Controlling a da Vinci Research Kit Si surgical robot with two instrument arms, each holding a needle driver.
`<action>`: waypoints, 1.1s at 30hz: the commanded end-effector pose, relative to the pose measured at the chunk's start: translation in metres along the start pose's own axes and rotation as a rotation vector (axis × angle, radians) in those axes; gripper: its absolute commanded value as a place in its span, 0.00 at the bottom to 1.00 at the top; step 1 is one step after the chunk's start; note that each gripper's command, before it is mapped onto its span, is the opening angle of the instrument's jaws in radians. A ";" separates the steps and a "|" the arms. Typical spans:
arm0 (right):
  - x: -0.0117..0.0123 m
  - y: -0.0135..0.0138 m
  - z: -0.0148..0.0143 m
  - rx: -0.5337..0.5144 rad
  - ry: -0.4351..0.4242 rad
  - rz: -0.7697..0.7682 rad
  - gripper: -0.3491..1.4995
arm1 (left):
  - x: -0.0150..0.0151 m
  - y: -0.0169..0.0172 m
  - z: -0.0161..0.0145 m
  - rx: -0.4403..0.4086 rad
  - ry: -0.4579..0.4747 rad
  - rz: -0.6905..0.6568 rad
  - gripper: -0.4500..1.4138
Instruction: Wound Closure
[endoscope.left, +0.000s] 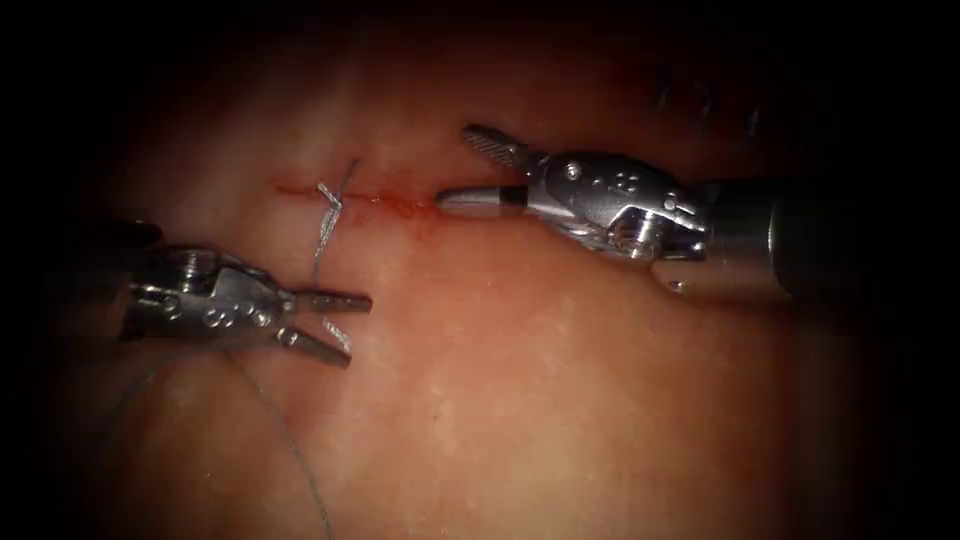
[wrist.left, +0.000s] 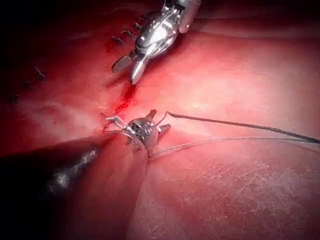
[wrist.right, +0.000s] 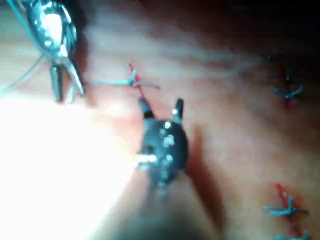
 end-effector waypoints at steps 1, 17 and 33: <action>0.0000 0.0000 0.0010 0.003 0.003 -0.002 0.98 | -0.0002 -0.0005 0.0007 -0.001 -0.019 0.005 0.44; -0.0001 -0.0003 0.0013 0.010 0.003 -0.004 0.98 | -0.0002 -0.0001 0.0010 -0.044 -0.103 0.003 0.36; -0.0009 -0.0015 0.0024 0.092 -0.021 -0.015 0.94 | -0.0019 -0.0036 -0.0041 0.082 0.006 -0.031 0.00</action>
